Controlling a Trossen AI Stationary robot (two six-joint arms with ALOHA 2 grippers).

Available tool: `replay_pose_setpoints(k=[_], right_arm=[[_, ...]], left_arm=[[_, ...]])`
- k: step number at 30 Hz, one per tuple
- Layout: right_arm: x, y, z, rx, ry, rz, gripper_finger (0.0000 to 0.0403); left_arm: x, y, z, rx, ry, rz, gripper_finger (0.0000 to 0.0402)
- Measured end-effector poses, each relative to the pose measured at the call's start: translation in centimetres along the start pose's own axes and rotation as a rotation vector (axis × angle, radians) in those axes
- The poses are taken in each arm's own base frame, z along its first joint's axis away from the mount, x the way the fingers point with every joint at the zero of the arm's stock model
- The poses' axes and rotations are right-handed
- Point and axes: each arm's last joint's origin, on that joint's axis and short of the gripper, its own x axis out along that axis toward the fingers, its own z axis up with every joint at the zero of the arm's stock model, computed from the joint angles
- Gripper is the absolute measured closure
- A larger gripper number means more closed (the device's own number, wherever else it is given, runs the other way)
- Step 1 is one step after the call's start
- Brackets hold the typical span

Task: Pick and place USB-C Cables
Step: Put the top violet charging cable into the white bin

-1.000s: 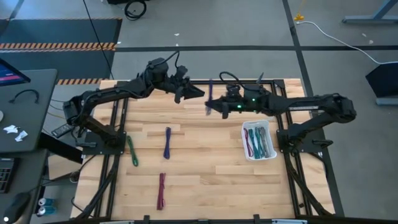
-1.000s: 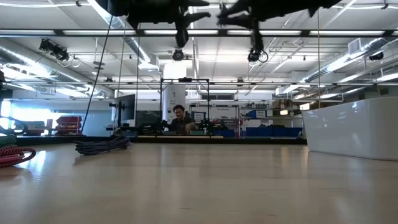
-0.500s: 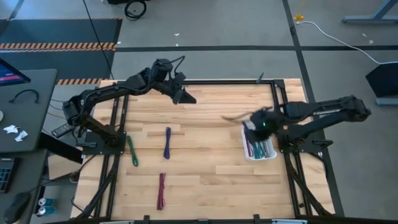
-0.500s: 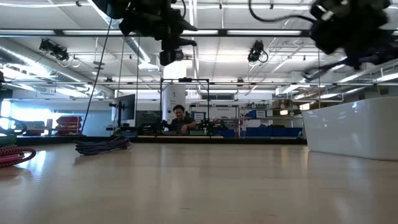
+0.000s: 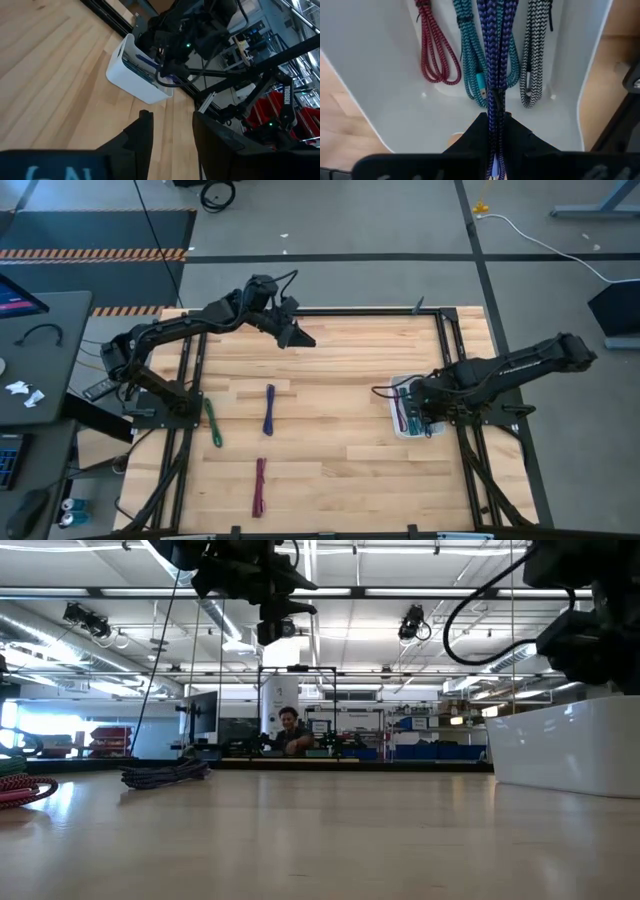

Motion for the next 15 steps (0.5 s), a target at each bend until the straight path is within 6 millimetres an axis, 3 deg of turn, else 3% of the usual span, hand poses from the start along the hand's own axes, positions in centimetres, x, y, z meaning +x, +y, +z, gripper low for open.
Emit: replay_pose_setpoints(k=[15], right_arm=[[-1.3,0.5,1.0,-0.013,-0.091,0.024,0.0368]], left_arm=[[0.0,0.0,0.0,-0.003,0.0,0.0,0.026]])
